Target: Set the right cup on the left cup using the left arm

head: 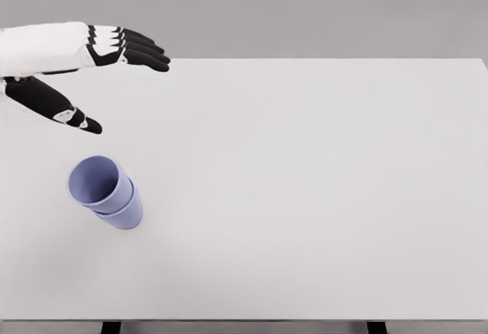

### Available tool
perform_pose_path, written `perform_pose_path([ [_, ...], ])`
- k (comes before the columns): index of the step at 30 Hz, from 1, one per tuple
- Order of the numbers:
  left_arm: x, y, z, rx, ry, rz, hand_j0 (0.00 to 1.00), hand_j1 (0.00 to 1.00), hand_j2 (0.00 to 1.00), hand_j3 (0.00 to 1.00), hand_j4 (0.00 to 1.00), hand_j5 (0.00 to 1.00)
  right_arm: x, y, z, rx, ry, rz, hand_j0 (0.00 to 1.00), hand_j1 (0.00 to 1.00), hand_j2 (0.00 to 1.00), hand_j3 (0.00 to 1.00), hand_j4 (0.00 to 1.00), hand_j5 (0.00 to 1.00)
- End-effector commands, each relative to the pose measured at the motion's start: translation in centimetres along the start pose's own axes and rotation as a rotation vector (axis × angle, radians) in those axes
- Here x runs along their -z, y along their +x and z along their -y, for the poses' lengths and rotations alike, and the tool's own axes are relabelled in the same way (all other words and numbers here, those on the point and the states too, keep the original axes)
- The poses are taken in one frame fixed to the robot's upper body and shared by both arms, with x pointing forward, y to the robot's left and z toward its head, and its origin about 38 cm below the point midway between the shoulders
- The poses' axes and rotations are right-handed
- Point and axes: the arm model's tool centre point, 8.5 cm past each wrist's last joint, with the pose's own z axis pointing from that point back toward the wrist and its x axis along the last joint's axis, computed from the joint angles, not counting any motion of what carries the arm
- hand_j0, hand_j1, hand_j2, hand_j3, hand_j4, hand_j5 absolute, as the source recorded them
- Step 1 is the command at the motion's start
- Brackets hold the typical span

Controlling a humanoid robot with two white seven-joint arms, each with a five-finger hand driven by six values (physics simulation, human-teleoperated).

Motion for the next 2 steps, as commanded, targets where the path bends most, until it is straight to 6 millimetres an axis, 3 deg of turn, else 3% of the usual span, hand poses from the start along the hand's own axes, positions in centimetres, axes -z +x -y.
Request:
perform_pose_path([
  [1,4.0,0.3,0.5,-0.027,0.025,0.123,1.0,1.0,1.0,1.0,1.0,1.0,0.0,0.0,0.0,0.0,0.0,0.001,1.0,1.0,1.0,1.0,1.0,1.0],
  [2,5.3,0.4,1.1,-0.044,0.02,0.158,1.0,1.0,1.0,1.0,1.0,1.0,0.0,0.1,0.0,0.0,0.0,0.002,1.0,1.0,1.0,1.0,1.0,1.0],
])
